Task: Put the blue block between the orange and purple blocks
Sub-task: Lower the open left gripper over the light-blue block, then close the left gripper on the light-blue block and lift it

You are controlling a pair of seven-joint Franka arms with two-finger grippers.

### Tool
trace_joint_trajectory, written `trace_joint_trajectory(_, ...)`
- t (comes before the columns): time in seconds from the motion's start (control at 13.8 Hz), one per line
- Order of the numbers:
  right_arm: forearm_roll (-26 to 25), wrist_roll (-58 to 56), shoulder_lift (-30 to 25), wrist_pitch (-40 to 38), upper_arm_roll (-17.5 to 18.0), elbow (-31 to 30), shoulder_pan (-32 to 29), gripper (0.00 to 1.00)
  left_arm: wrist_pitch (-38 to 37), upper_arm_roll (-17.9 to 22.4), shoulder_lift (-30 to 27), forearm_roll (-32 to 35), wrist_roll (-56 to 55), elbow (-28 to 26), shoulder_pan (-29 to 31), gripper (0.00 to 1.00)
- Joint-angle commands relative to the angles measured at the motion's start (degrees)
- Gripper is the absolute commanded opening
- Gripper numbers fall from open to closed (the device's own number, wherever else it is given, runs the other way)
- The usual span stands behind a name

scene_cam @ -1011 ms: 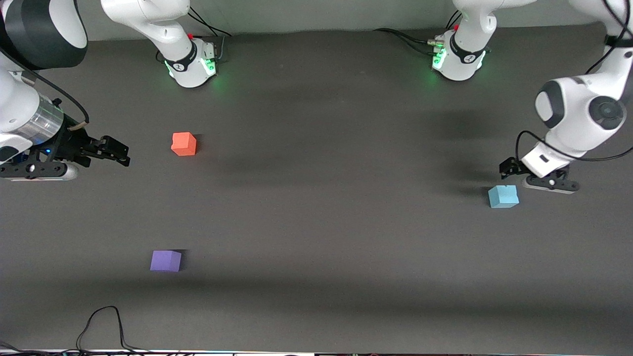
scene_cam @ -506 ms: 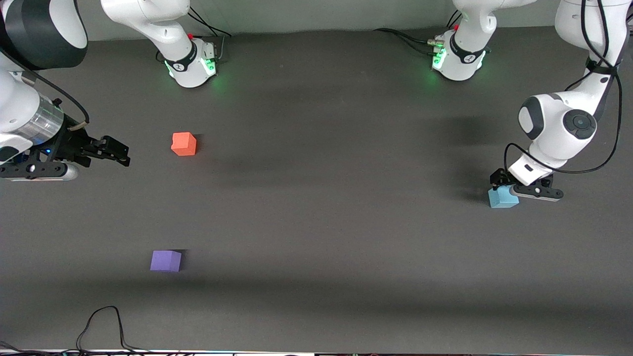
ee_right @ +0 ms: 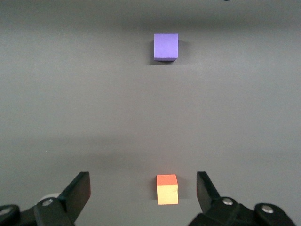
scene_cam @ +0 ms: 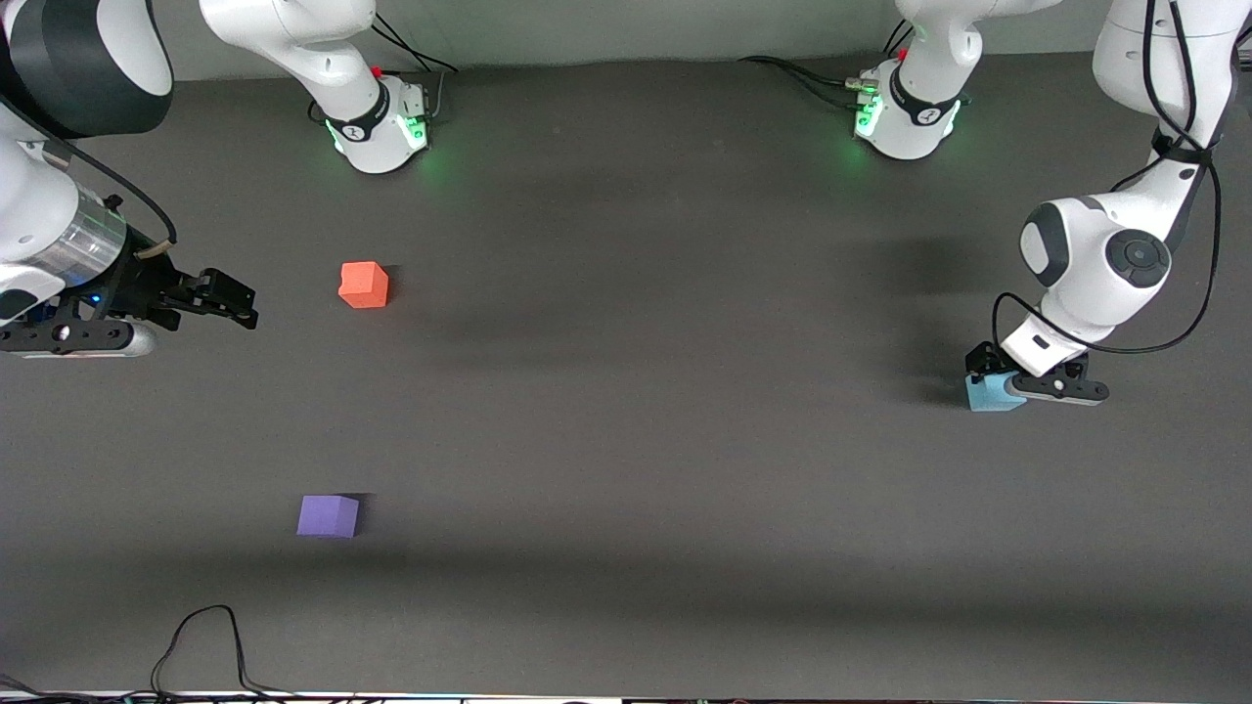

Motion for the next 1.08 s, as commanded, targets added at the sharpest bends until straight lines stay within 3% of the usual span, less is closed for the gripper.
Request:
trace_joint_trajectory(0.0, 0.77, -0.55, 0.22, -0.63, 0.03, 0.65, -0.17, 1.00, -0.59, -0.07, 1.74, -0.27, -1.64, 2.94, -0.20, 0.99)
trace_joint_trajectory(0.14, 0.77, -0.55, 0.22, -0.63, 0.03, 0.65, -0.17, 1.00, -0.60, -0.07, 2.26, -0.27, -2.51, 3.29, -0.20, 0.97)
trace_joint_trajectory(0.43, 0.77, -0.55, 0.22, -0.63, 0.03, 0.65, -0.17, 1.00, -0.60, -0.07, 2.35, -0.27, -4.19, 3.21, -0.29, 0.59)
trace_joint_trajectory(0.51, 0.77, -0.55, 0.22, -0.63, 0.03, 0.65, -0.17, 1.00, -0.77, -0.07, 2.27, -0.27, -4.45, 3.21, -0.47, 0.52)
trace_joint_trajectory(0.65, 0.77, -0.55, 0.22, -0.63, 0.03, 0.65, -0.17, 1.00, -3.22, -0.07, 1.39, -0.27, -4.98, 3.99, -0.73, 0.49)
trace_joint_trajectory(0.79, 0.77, -0.55, 0.22, -0.63, 0.03, 0.65, -0.17, 1.00, -13.19, -0.24, -1.23, -0.27, -5.07, 8.80, -0.73, 0.49)
trace_joint_trajectory(1.01, 0.77, -0.46, 0.22, -0.63, 0.03, 0.65, -0.17, 1.00, -36.64, -1.73, -5.11, -0.27, -11.10, 20.57, -3.88, 0.49)
